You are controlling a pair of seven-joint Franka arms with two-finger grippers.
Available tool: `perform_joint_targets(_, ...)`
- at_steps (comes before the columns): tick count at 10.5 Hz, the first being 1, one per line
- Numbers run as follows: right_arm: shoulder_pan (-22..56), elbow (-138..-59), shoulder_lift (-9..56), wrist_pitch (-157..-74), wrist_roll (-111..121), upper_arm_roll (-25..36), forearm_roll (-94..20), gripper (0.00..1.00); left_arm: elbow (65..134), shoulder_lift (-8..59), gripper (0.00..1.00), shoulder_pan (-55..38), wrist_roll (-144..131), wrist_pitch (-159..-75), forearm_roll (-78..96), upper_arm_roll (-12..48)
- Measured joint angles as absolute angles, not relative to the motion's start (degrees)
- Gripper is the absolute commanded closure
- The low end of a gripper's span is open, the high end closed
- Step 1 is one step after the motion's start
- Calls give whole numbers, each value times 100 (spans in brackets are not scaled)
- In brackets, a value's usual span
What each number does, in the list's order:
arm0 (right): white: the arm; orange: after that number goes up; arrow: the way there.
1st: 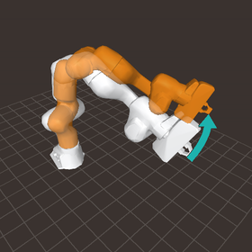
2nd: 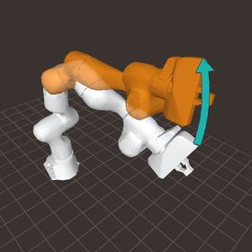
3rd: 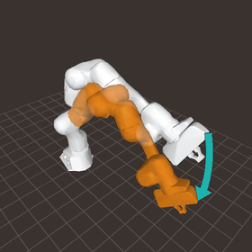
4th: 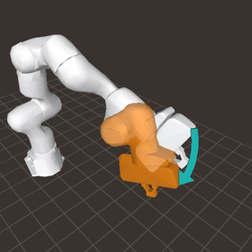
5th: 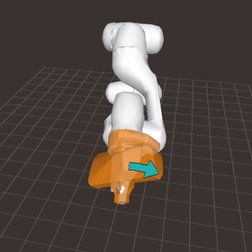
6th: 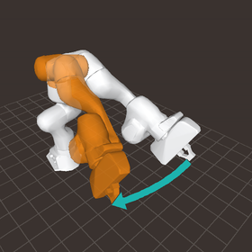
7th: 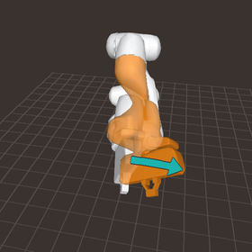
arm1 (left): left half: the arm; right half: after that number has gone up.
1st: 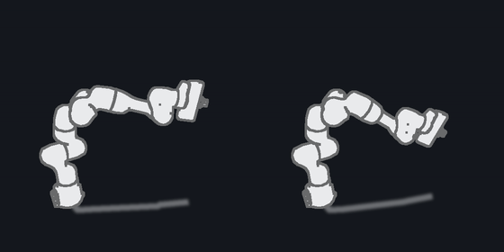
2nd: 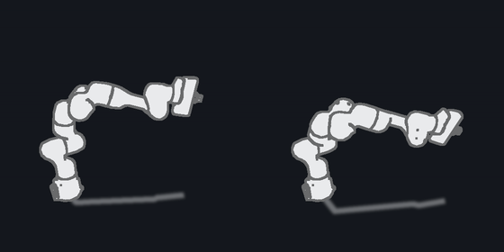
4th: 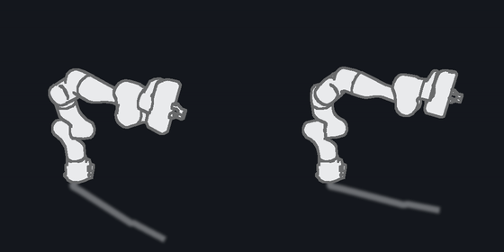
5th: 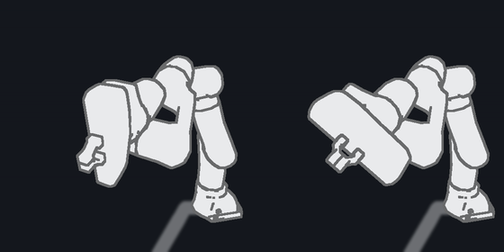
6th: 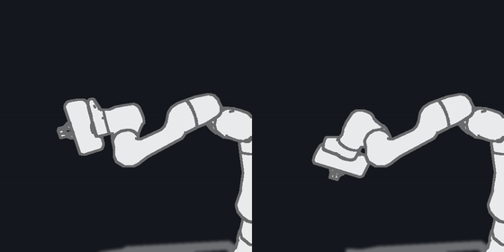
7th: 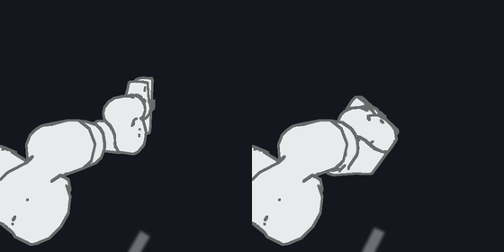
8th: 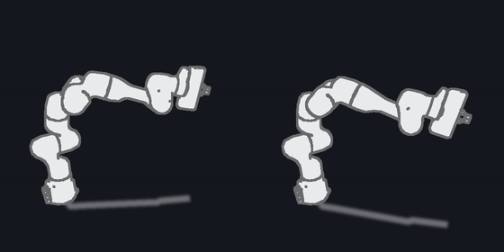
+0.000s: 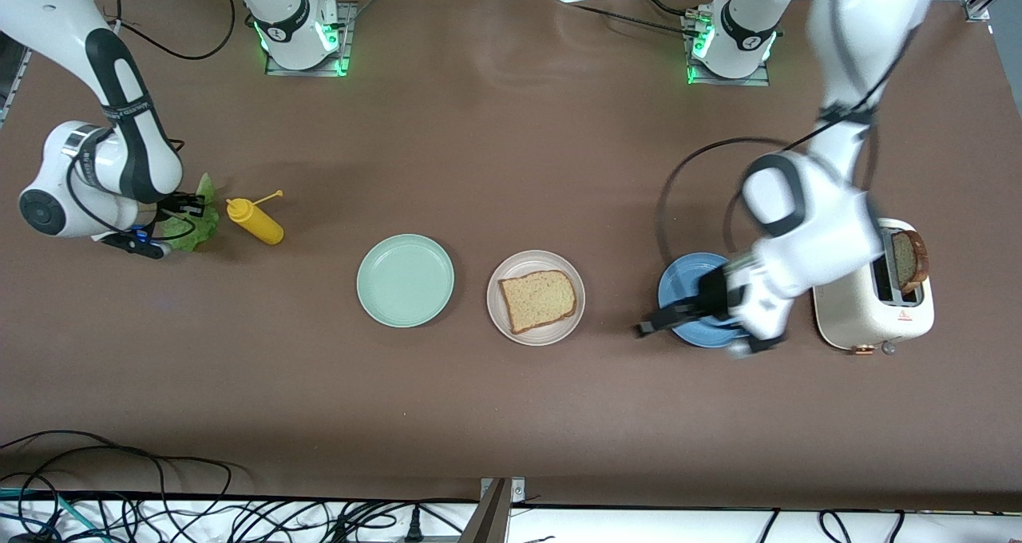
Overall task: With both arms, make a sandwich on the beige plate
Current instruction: 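Grasp the lettuce leaf with the right gripper while the left gripper withdraws, then carry the lettuce with the right gripper over the toast on the beige plate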
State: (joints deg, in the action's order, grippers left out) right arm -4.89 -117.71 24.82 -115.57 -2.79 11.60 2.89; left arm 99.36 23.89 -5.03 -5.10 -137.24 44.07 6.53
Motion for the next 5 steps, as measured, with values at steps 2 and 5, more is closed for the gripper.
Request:
perform_joint_targets(2, -470, -11048, 2362, -10542, -276, 1146, 290, 100, 10384, 1526, 0, 42, -390, -12982, 3319, 616)
perform_joint_targets(5, -451, -9842, 2259, -9151, -244, 1001, 287, 100, 10412, 510, 0, 150, -433, -11787, 1260, 607)
